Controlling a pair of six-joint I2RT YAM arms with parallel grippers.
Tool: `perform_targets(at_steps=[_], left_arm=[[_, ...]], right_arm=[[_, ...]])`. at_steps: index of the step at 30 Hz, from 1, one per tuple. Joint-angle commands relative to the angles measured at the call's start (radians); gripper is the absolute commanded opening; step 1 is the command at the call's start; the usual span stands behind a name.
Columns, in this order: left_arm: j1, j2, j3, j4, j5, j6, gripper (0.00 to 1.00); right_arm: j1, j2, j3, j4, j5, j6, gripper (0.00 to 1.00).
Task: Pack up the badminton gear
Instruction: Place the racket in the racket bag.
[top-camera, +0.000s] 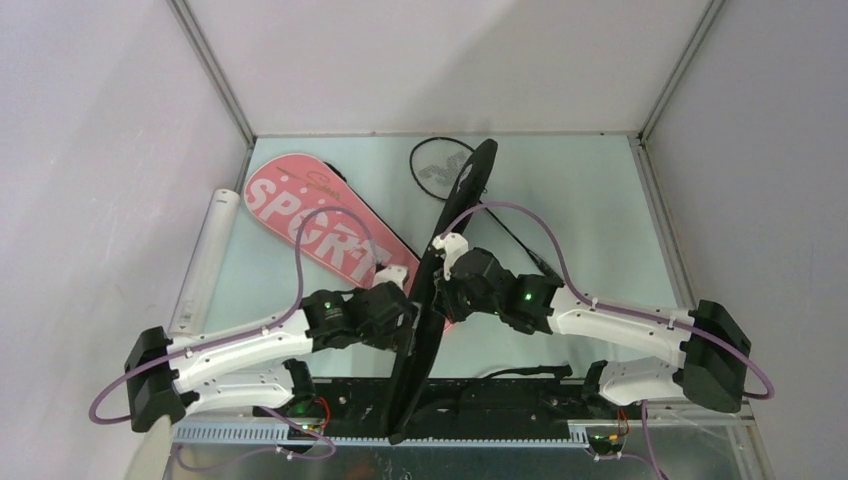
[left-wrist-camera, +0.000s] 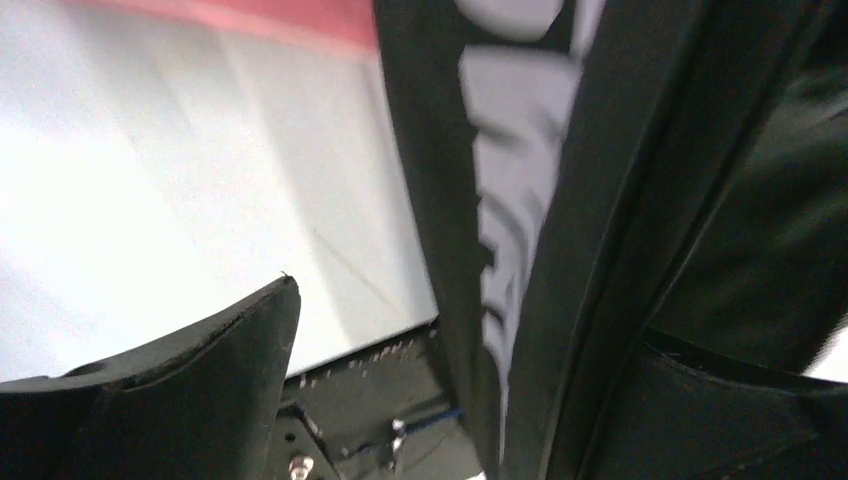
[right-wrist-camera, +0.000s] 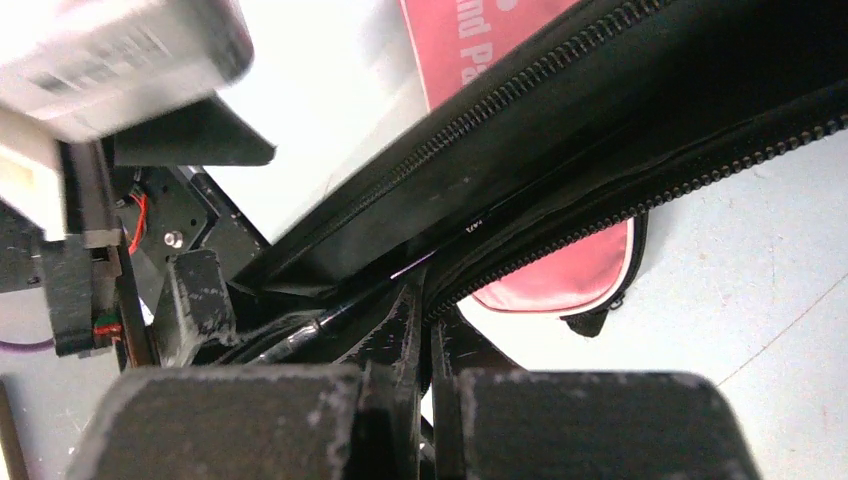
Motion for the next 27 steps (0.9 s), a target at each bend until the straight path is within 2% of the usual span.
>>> perform_targets(at_steps=[1,5,8,10,11,12,14,16,20,22,23,24,26,27], left_arm=[[0.010,0.065,0.142,0.175,-0.213,0.108,0.97],[0.034,0.219,0.254,0.142,-0.389,0.151,0.94],[0.104,0.274,0.268,0.245,-0.339,0.219,0.89],[0.162,0.288,0.262,0.294,-0.272,0.241,0.76],[0.189,0.291,0.255,0.307,-0.252,0.255,0.63],[0.199,0.297,0.250,0.335,-0.213,0.263,0.54],[0.220,0.305,0.245,0.349,-0.177,0.282,0.08],[0.228,0.303,0.266,0.314,-0.206,0.287,0.01],[0.231,0.223,0.299,0.245,-0.331,0.293,0.00],[0.233,0.165,0.297,0.222,-0.398,0.302,0.00],[0.237,0.137,0.298,0.206,-0.428,0.308,0.00],[0.241,0.126,0.299,0.201,-0.436,0.312,0.00],[0.251,0.104,0.305,0.196,-0.443,0.322,0.00],[0.254,0.099,0.307,0.197,-0.444,0.335,0.00]], right_arm=[[0.008,-0.039,-0.003,0.087,-0.033,-0.030,0.00],[0.008,-0.052,-0.015,0.087,-0.034,-0.040,0.00],[0.008,-0.060,-0.015,0.080,-0.031,-0.046,0.00],[0.008,-0.070,-0.018,0.065,-0.017,-0.045,0.00],[0.007,-0.079,-0.023,0.056,0.002,-0.044,0.00],[0.005,-0.083,-0.025,0.050,0.013,-0.041,0.00],[0.000,-0.093,-0.029,0.036,0.039,-0.036,0.00],[-0.016,-0.099,-0.037,0.023,0.051,-0.029,0.00],[-0.114,-0.109,-0.078,-0.004,0.075,0.005,0.00],[-0.175,-0.122,-0.096,0.018,0.042,-0.025,0.09],[-0.206,-0.137,-0.100,0.029,0.020,-0.089,0.23],[-0.215,-0.162,-0.112,0.066,-0.043,-0.132,0.48],[-0.223,-0.224,-0.128,0.118,-0.130,-0.267,0.72],[-0.229,-0.247,-0.135,0.136,-0.142,-0.324,0.79]])
